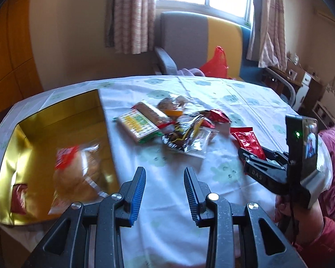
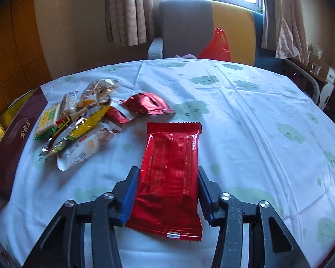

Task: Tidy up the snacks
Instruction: 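Grasp the brown chocolate pack with the left tool while the right tool holds the red bar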

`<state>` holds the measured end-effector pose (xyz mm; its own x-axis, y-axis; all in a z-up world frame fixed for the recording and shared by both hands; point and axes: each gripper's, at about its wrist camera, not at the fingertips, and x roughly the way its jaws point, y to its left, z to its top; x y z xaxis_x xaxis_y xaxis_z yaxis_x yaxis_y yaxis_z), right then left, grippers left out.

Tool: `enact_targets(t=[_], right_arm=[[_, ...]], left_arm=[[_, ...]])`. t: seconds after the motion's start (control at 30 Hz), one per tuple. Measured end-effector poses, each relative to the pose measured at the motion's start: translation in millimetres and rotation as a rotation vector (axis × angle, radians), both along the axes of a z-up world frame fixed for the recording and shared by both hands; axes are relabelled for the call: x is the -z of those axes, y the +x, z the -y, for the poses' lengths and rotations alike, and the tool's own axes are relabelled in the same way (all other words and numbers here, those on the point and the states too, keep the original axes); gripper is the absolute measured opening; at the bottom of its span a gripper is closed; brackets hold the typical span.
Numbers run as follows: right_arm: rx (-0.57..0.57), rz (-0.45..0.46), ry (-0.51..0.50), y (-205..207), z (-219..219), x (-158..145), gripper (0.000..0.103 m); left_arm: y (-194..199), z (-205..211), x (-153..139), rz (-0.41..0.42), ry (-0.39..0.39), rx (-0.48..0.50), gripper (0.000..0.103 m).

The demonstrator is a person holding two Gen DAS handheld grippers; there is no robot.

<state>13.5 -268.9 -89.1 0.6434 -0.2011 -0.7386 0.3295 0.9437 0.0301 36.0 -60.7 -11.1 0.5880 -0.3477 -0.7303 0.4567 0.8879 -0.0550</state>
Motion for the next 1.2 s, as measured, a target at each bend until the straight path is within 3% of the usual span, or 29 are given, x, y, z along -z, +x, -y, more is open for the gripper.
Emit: enact_targets(t=[0.17, 0.4, 0.57, 0.63, 0.87, 1.03, 1.2], right_arm=[[-0.015, 0.044, -0.007, -9.4, 9.9, 4.6, 0.051], [-0.020, 0.111, 0.030, -17.1, 14.5, 7.7, 0.052], [-0.022, 0.121, 0.030, -17.9, 13.4, 8.6, 0.053], [-0.023, 0.128, 0.039, -18.4, 14.8, 8.9, 0.053], [-0.028, 0.141, 0.050, -20.1, 16.1, 10.0, 0.054], [-0.029, 0.145, 0.057, -20.2, 17.1, 9.8, 0.055], [-0.030, 0.145, 0.058, -19.9, 17.1, 9.7, 0.055]], left_arm=[[29.9, 33.5, 9.8, -0.080, 0.015, 0.067, 0.036], [85.1, 79.9, 36.3, -0.139, 0.108, 0.102, 0.036], [118.9, 95.2, 60.9, -0.186, 0.104, 0.112, 0.037], [121.1, 94.7, 64.8, -0.206, 0.064, 0.113, 0.037], [90.9, 96.3, 65.7, -0.193, 0.034, 0.157, 0.037], [109.3, 100.3, 62.7, -0.205, 0.017, 0.099, 0.039], [124.9, 112.1, 63.5, -0.189, 0.035, 0.104, 0.041]])
